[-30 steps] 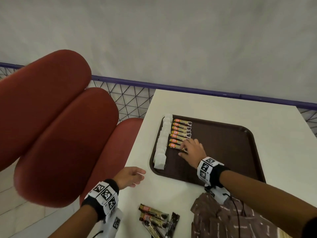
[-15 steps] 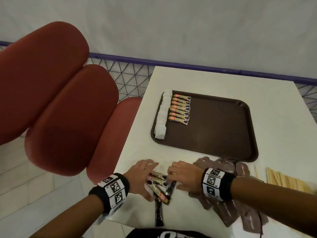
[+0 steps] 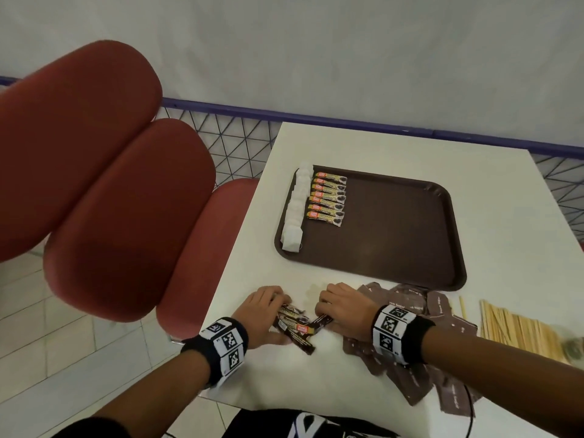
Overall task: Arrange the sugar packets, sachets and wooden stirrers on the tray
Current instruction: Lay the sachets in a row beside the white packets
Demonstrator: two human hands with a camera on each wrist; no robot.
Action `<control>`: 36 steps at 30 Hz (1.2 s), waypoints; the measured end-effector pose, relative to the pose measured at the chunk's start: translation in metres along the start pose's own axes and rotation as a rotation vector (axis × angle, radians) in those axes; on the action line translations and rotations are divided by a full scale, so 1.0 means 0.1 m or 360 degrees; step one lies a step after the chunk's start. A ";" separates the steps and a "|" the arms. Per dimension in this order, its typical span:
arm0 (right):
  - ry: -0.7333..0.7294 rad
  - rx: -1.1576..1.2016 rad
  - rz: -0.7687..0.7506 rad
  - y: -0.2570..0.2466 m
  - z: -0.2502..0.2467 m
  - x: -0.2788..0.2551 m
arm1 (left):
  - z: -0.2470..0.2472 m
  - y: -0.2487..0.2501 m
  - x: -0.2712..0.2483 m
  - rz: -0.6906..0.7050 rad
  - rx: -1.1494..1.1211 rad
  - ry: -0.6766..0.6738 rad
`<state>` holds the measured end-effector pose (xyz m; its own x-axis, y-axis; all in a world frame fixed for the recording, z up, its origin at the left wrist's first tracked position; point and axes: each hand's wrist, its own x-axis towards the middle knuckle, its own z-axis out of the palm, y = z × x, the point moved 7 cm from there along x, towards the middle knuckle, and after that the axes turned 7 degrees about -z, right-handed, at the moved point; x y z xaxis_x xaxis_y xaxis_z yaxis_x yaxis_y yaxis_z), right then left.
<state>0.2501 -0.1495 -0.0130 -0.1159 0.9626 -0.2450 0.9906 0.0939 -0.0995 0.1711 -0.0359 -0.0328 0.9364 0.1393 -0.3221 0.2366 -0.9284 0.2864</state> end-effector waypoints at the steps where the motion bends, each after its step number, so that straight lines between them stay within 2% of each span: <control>1: 0.0005 0.0002 0.0018 0.02 -0.01 0.00 | -0.02 0.01 0.00 0.0008 0.0002 0.0032; 4: 0.0033 0.0015 0.0018 0.05 -0.04 -0.01 | -0.04 0.03 0.00 0.0018 0.0049 0.0065; 8: 0.0082 -0.0071 0.0024 0.07 -0.08 0.00 | -0.02 0.08 0.06 -0.0003 0.0201 0.0000; 9: 0.0077 -0.0097 0.0033 0.06 -0.09 0.01 | 0.00 0.12 0.07 0.0026 0.0272 -0.0033; 12: 0.0072 -0.0057 0.0054 0.03 -0.08 0.04 | 0.10 0.13 0.12 -0.0069 0.0389 -0.0214; 15: 0.0049 0.0098 0.0153 0.11 -0.11 0.04 | 0.02 0.24 0.17 0.0000 0.0451 -0.0114; 18: 0.0009 0.0183 0.0273 0.28 -0.16 -0.01 | -0.01 0.14 0.21 -0.0189 0.0409 -0.0155; 23: 0.0050 0.0391 0.0535 0.60 -0.27 -0.13 | -0.21 -0.11 0.20 -0.0431 0.0026 -0.0127; 29: 0.0351 0.1002 0.0823 0.81 -0.31 -0.17 | -0.51 -0.47 0.21 -0.0750 -0.0640 0.0133; 32: 0.0488 0.1153 0.0774 0.77 -0.35 -0.11 | -0.59 -0.43 0.30 -0.0715 -0.1115 0.0187; 36: 0.0543 0.1218 0.0721 0.71 -0.39 0.01 | -0.62 -0.29 0.41 -0.0617 -0.1586 0.0146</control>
<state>0.3233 -0.1317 0.0167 0.4145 0.9004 -0.1323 0.6059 -0.3816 -0.6981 0.2190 0.0182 0.0017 0.7581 0.4279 -0.4921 0.5878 -0.1216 0.7998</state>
